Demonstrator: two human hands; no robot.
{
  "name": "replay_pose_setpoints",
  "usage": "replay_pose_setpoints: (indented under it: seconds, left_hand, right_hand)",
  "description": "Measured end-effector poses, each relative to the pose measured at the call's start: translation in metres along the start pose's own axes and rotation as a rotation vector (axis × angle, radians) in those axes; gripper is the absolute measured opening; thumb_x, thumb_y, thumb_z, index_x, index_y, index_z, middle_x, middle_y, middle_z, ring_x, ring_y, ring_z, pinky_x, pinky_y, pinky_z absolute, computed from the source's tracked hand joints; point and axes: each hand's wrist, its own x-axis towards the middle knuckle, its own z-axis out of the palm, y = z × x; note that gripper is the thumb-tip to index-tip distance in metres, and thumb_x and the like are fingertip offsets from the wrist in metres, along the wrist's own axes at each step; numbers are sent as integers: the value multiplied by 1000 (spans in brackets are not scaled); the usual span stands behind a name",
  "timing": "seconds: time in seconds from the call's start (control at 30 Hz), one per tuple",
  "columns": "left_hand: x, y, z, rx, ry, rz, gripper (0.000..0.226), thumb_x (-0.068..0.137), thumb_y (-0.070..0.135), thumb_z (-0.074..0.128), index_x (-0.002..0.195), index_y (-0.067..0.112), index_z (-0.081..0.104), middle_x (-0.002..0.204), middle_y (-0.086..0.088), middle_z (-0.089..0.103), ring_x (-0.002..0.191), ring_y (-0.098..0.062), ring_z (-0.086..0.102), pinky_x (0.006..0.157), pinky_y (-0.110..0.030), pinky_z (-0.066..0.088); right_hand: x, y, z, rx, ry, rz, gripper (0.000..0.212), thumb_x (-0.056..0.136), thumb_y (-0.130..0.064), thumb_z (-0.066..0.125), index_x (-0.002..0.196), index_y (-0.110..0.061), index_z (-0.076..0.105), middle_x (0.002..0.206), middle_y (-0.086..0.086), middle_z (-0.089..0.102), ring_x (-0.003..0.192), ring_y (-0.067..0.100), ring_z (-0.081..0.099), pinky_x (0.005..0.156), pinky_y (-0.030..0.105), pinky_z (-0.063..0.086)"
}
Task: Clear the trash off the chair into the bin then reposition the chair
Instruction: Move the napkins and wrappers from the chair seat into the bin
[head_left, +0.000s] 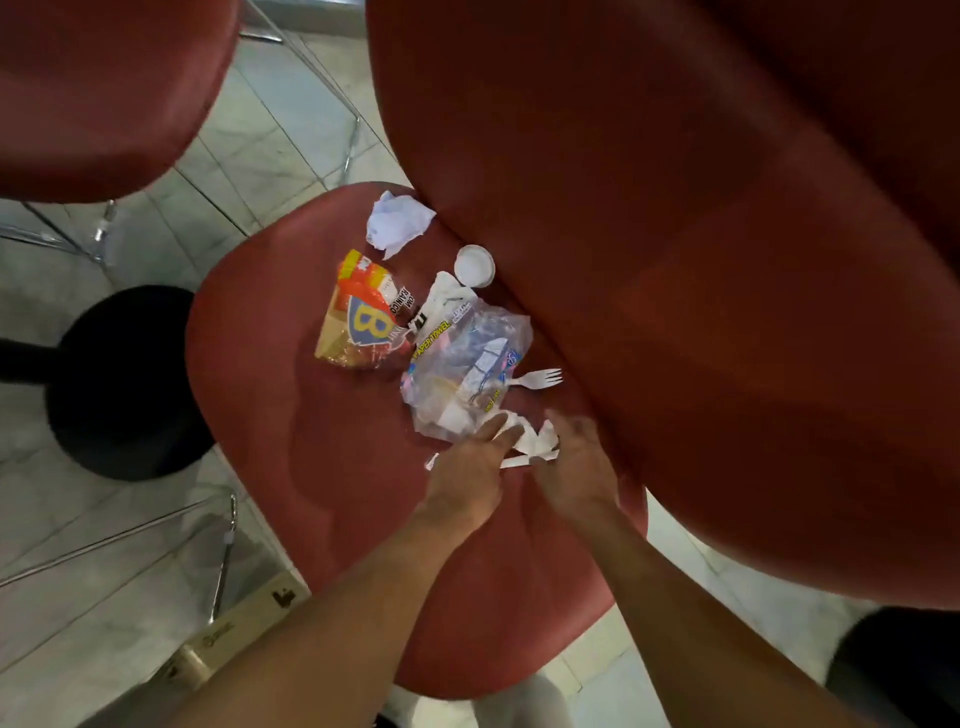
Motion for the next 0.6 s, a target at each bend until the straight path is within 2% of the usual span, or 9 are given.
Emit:
replay_pose_setpoints:
  seconds: [0.07, 0.13, 0.23, 0.33, 0.47, 0.6]
  left_hand:
    - [15, 2, 5, 62, -44, -18, 74, 83, -1, 49, 145, 34, 31, 157, 12, 20, 124, -24, 51, 90, -40, 50]
    - [26, 3, 7, 112, -64, -35, 70, 87, 1, 46, 146, 34, 29, 157, 9, 20, 121, -27, 54, 89, -42, 51]
    - [35, 4, 7, 129, -29, -50, 54, 89, 4, 48, 137, 30, 42, 141, 6, 39, 113, -29, 57, 81, -42, 53]
    - [35, 4, 6, 66, 22, -66, 40, 91, 8, 49, 126, 25, 53, 129, 3, 49, 109, -27, 57, 78, -39, 50]
    - [20, 4, 2, -33, 83, -58, 41, 85, 1, 54, 120, 24, 58, 121, 4, 55, 99, -30, 62, 79, -41, 52]
    - [-4, 7, -9, -89, 131, -31, 44, 85, -1, 56, 121, 22, 60, 121, 3, 56, 97, -30, 64, 81, -45, 53]
  right_hand:
    - [11, 7, 5, -33, -36, 2, 61, 86, -18, 64, 142, -24, 41, 137, 5, 40, 118, 29, 53, 96, 35, 44]
    - [19, 10, 9, -104, -58, 9, 56, 89, -22, 61, 141, -28, 42, 137, 2, 40, 118, 28, 52, 93, 34, 43]
    - [25, 11, 14, -155, -23, 4, 34, 91, -25, 57, 125, -28, 56, 124, 1, 48, 108, 28, 56, 80, 32, 46]
    - [26, 12, 15, -117, 18, 12, 22, 93, -30, 56, 114, -26, 63, 115, 1, 54, 103, 28, 59, 78, 31, 44]
    - [16, 10, 5, -74, 56, 37, 26, 92, -28, 57, 117, -27, 62, 119, 3, 54, 104, 28, 59, 83, 34, 45]
    - [-3, -2, -10, -65, 82, 37, 28, 89, -25, 59, 116, -27, 62, 120, 4, 54, 100, 30, 61, 80, 37, 48]
